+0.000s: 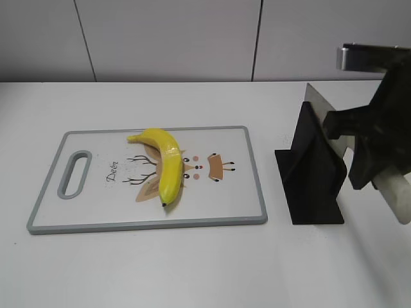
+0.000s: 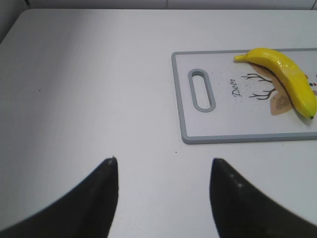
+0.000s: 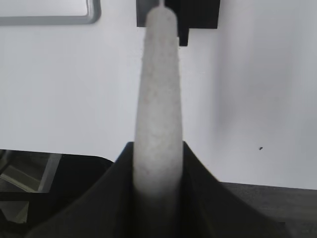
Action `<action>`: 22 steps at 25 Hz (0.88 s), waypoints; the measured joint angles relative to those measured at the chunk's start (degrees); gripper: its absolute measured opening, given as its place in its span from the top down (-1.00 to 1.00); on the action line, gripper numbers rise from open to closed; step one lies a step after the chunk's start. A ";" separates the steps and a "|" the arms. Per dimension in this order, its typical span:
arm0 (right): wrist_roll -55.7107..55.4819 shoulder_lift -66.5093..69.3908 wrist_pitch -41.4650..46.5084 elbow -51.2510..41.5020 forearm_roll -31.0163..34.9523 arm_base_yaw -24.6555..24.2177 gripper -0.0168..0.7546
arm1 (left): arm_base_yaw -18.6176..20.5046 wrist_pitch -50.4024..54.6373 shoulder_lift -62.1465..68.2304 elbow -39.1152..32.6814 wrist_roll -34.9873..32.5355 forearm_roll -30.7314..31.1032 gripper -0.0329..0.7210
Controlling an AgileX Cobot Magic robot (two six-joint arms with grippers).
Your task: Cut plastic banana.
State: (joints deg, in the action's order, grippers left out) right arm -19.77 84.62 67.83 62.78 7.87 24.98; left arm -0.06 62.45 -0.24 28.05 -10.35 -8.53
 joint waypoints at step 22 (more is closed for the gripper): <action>28.95 0.70 -0.78 20.22 -5.34 0.05 0.53 | 0.00 -12.04 14.81 5.27 -9.99 -1.17 -0.54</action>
State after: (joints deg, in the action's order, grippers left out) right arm 9.18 85.32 67.05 83.00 2.52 25.04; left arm -0.06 50.41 14.58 33.32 -20.34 -9.70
